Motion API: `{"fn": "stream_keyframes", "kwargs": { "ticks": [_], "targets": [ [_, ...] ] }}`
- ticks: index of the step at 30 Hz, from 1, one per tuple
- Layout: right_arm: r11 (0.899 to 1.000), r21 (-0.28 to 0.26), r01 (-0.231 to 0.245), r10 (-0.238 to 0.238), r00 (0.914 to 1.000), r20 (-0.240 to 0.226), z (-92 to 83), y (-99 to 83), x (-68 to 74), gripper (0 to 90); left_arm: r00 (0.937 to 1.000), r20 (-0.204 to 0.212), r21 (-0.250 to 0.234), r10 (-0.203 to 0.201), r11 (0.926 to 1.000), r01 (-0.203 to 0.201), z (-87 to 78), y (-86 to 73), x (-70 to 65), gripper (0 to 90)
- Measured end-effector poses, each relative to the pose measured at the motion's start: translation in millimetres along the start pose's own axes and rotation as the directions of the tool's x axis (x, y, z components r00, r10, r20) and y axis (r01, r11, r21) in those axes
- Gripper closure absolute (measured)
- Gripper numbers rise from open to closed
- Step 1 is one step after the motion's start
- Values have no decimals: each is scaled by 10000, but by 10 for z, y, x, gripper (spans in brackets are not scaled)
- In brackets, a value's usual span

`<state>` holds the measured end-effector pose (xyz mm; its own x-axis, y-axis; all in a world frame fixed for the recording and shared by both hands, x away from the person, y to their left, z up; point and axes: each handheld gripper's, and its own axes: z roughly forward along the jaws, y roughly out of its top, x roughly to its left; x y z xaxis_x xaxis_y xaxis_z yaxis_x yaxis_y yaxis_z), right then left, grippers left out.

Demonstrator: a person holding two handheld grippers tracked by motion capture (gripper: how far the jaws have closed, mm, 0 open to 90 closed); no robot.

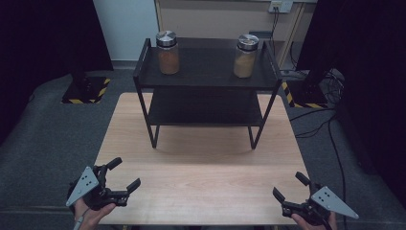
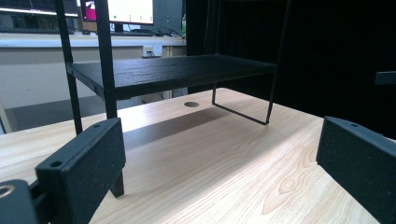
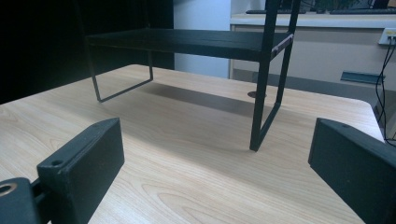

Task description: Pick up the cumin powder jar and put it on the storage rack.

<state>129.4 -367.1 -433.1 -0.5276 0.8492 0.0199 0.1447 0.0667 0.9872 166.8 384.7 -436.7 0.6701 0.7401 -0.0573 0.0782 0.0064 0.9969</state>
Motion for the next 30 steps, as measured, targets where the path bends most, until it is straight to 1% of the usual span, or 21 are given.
{"fn": "stream_keyframes", "kwargs": {
  "ticks": [5, 9, 19, 22, 30],
  "targets": [
    [9998, 4, 188, -187, 9997, -179, 25, 7, -22, 40, 10000, 72, 23, 26, 10000, -27, 5, 3, 3, 0],
    [9992, -35, 397, -398, 9983, -425, 41, 9, -56, 40, 10000, 94, 23, 20, 10000, -20, 5, 3, 5, 0],
    [9984, -96, 551, -556, 9954, -776, 59, 0, -69, 40, 9997, 252, 105, 32, 9999, -35, 21, 9, 15, 0],
    [9981, -100, 608, -614, 9946, -834, 61, 0, -71, 40, 9996, 285, 122, 46, 9999, -49, 26, 10, 18, 0],
    [9982, -144, 583, -594, 9938, -938, 54, -11, -84, 38, 9991, 386, 174, 159, 9997, -166, 41, 19, 17, 0]
  ]
}}
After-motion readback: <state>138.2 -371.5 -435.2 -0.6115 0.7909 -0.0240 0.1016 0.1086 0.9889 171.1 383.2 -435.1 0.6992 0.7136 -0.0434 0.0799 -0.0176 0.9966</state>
